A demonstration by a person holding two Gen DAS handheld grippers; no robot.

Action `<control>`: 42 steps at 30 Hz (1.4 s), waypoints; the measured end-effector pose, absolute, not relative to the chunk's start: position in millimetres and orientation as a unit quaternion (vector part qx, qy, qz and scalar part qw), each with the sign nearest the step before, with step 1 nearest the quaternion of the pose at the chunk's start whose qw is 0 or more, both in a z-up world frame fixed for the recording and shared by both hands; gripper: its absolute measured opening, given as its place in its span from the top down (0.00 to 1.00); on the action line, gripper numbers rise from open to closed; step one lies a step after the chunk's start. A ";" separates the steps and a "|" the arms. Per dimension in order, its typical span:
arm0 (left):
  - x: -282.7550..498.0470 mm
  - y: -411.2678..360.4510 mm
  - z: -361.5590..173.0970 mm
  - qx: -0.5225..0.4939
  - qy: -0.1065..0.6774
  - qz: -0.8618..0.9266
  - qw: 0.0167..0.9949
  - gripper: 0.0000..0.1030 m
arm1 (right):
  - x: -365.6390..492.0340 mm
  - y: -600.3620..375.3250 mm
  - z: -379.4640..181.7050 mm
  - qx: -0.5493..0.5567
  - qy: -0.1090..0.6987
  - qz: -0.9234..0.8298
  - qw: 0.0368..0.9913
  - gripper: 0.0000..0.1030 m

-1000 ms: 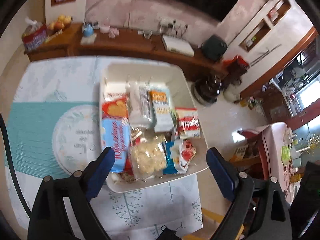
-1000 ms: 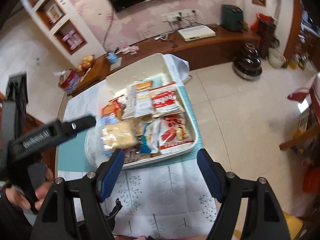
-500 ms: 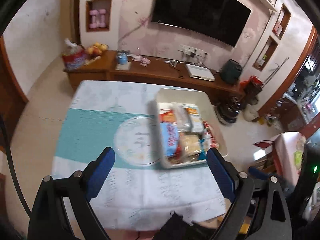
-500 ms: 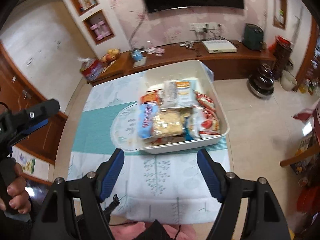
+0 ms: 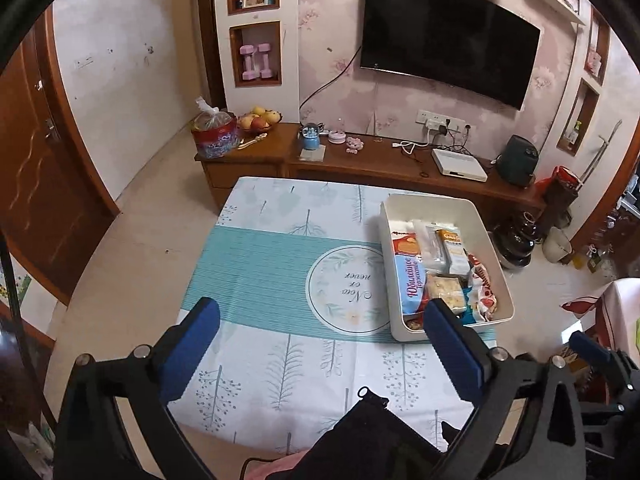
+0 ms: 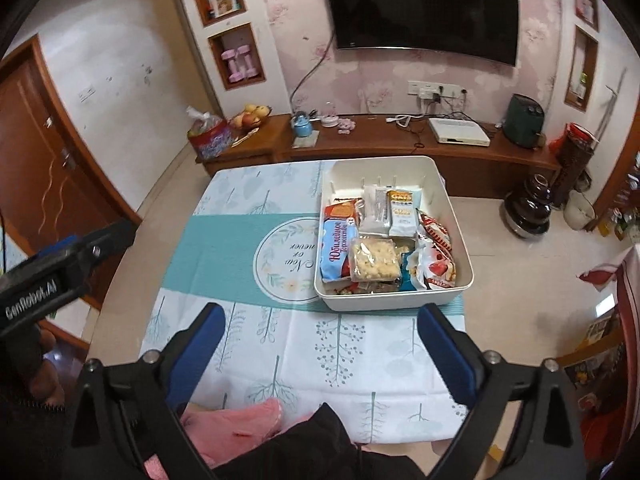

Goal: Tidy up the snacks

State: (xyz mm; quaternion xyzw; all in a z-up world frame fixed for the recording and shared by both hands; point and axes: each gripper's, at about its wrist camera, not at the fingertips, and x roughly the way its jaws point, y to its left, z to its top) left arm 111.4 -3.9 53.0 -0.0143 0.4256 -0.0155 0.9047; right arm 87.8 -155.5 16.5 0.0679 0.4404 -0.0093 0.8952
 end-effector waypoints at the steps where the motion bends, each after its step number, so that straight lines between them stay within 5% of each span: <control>1: 112.6 -3.5 53.1 -0.013 0.425 -0.013 0.905 0.02 | 88.2 -154.6 17.4 0.067 0.436 -0.014 0.897 0.03; 42: 109.4 -17.6 48.5 0.007 0.429 -0.012 0.903 0.00 | 93.3 -148.0 3.2 0.066 0.459 -0.011 0.886 0.01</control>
